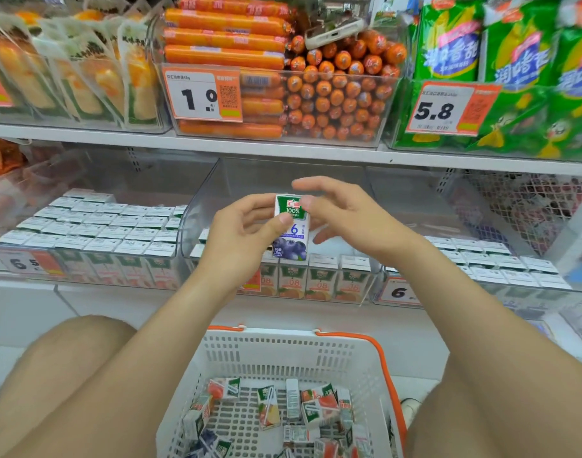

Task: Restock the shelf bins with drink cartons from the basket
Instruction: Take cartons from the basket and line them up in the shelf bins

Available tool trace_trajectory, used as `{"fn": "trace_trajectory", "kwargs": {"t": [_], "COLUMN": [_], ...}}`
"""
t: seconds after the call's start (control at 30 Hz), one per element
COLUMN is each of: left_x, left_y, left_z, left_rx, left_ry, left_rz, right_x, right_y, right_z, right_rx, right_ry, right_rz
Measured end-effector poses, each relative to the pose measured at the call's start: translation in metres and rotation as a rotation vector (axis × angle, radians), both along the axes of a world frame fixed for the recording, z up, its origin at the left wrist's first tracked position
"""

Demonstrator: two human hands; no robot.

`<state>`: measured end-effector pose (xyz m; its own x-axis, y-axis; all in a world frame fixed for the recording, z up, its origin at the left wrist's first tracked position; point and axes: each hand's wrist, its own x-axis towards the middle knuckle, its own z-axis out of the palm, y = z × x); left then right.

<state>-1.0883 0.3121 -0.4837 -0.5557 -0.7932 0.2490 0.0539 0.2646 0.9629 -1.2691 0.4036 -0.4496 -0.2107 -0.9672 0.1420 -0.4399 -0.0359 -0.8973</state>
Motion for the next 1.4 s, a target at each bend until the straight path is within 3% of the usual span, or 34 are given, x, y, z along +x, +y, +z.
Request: {"fn": "trace_trajectory", "kwargs": {"t": [0.1,0.23,0.33,0.47,0.53,0.73,1.03,1.1,1.3,1.4], "left_x": [-0.015,-0.048,-0.082,-0.130,-0.153,-0.206,-0.219,-0.220,-0.220,-0.221], "left_y": [0.022,0.050,0.069,0.095,0.108,0.131,0.132,0.133,0.129,0.124], "left_z": [0.005,0.011,0.009,0.004,0.002,-0.023,-0.065,-0.064,-0.064,-0.060], "left_rx": [0.035,-0.046,-0.349,-0.765,-0.873,-1.018,-1.193,-1.192,-1.141,-1.055], "left_ry": [0.052,-0.039,-0.179,-0.311,-0.403,-0.651,-0.871,-0.868,-0.830,-0.796], "left_rz": [-0.086,-0.217,-0.137,-0.158,-0.202,-0.324,-0.294,-0.294,-0.336,-0.401], "right_x": [-0.005,-0.040,-0.073,-0.124,-0.150,-0.217,-0.258,-0.253,-0.245,-0.229], "right_y": [0.031,0.070,0.100,0.135,0.149,0.185,0.195,0.189,0.183,0.182], "right_z": [0.007,0.020,0.022,0.012,0.003,-0.028,-0.045,-0.042,-0.047,-0.045], "right_rx": [0.025,0.088,0.050,-0.085,-0.126,0.018,0.442,0.533,0.696,0.664], "right_ry": [0.111,-0.055,-0.234,-0.314,-0.193,0.631,1.339,1.347,1.088,0.989], "right_rz": [-0.019,-0.185,-0.470,-0.715,-0.792,-0.859,-0.697,-0.628,-0.560,-0.594]}}
